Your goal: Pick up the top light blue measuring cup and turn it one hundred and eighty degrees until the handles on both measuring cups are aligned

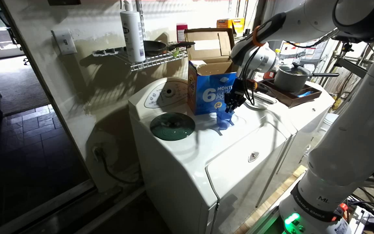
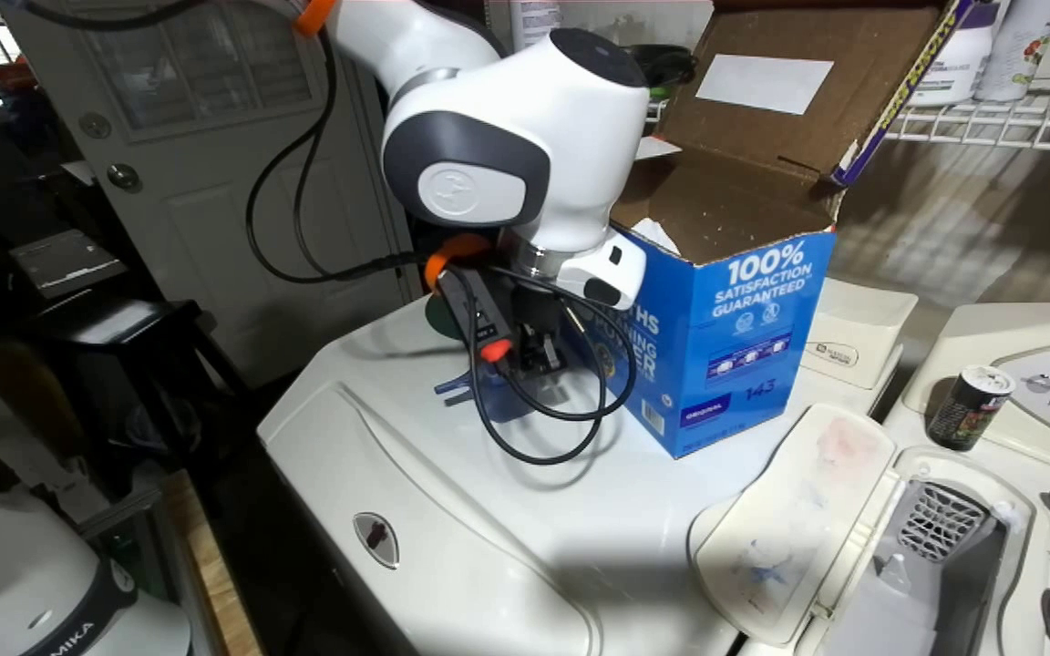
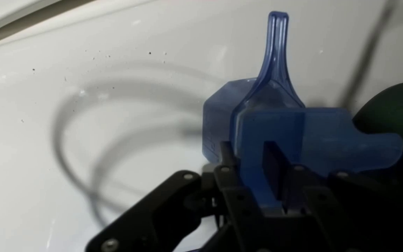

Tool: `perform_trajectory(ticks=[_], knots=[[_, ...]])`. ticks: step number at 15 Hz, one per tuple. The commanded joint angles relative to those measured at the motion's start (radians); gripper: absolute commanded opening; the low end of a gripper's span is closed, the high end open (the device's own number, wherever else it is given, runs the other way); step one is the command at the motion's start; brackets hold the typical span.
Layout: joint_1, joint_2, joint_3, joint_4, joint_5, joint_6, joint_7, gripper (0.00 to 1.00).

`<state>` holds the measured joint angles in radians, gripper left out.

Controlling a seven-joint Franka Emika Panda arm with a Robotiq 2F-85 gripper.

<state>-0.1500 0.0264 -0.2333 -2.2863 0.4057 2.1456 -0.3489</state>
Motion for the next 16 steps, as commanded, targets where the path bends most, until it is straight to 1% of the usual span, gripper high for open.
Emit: perform_trajectory(ticks=[1,2,3,4,5,12,16], knots=[[-0.017,-0.013,0.020,0.007,0.005,-0.018,0.024,0.29],[-0.017,-0.015,0.020,0.006,0.003,-0.017,0.025,0.21],[-0.017,-0.017,0.020,0.005,0.001,-0.016,0.027,0.09],[-0.018,-0.018,0.020,0.004,0.000,-0.016,0.028,0.01],[-0.018,-0.019,0.020,0.003,-0.002,-0.015,0.029,0.00],[-0.018,-0.033,0.020,-0.002,-0.010,-0.012,0.041,0.01],[-0.013,-0.074,0.023,-0.010,-0.020,-0.021,0.034,0.01]])
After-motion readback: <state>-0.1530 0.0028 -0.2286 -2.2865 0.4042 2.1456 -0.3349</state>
